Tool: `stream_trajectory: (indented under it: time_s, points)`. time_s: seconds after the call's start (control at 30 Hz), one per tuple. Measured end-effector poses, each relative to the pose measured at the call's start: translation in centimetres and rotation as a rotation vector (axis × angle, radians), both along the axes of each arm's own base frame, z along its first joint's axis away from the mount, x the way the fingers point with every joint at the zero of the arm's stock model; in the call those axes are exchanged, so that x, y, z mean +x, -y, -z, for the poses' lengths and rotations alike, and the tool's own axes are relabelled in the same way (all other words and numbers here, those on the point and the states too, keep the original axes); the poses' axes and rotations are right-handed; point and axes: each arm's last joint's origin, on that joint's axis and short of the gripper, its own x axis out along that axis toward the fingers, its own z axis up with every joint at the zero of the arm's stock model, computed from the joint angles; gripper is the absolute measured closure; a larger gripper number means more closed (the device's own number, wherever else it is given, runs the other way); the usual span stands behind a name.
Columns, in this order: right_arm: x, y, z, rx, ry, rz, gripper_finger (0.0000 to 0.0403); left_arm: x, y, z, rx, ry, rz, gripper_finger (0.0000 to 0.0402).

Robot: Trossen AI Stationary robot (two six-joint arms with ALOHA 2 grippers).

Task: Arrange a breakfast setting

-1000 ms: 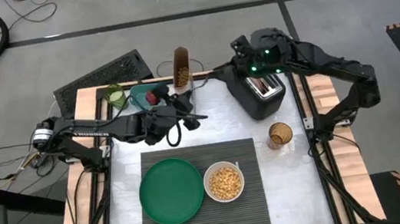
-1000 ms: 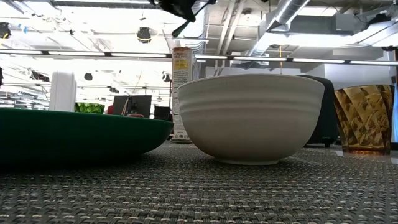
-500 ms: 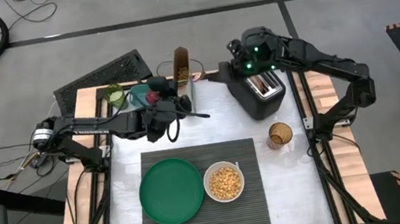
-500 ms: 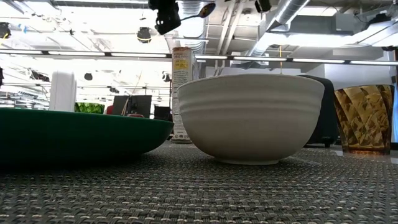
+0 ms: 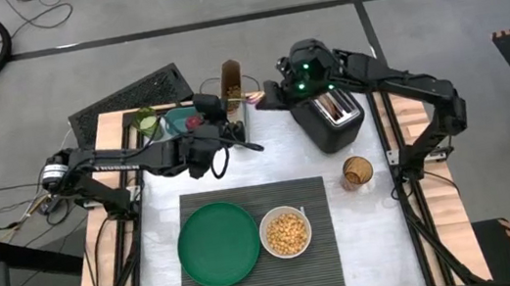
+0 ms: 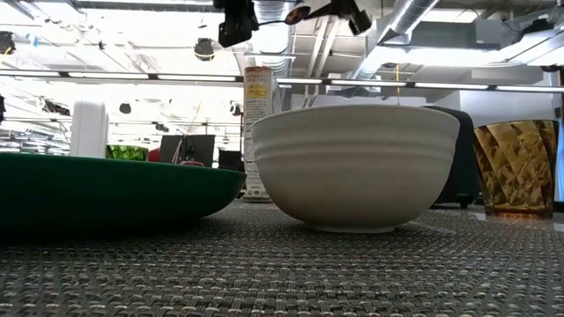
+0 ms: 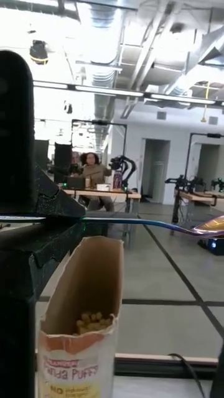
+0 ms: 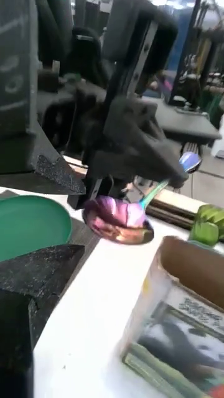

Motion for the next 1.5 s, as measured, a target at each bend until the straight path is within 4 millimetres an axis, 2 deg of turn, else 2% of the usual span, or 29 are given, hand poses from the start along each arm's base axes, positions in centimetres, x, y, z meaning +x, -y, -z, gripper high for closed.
stream_trajectory:
  time_s: [0.23,0.6,0.67,1.0,1.2,1.33,1.5]
  points:
    - [1.0,0.5,0.4,0.019,0.032,0.0,0.0237,0.0,0.0,0.0,-0.002,0.001,0.008,0.0402]
    - [0.1,2.1,0.0,0.028,0.043,0.061,0.0244,0.0,0.0,0.0,0.018,-0.054,0.014,0.0402]
    - [0.3,2.2,0.2,0.031,0.036,0.061,0.0257,0.0,0.0,0.0,0.017,-0.054,0.014,0.0402]
    - [0.3,2.2,0.5,0.041,0.02,0.043,0.0375,0.1,0.0,0.0,0.01,-0.032,0.018,0.0401]
    - [0.3,2.1,0.7,0.006,-0.001,0.022,0.0376,0.1,0.1,0.1,-0.012,0.005,0.043,0.0399]
    - [0.1,2.4,0.6,-0.036,-0.004,0.007,0.0376,0.2,0.7,0.0,-0.053,0.086,0.087,0.0375]
    - [-0.3,2.9,0.6,-0.029,-0.001,-0.029,0.0376,0.1,1.9,0.6,-0.088,0.073,0.11,0.0302]
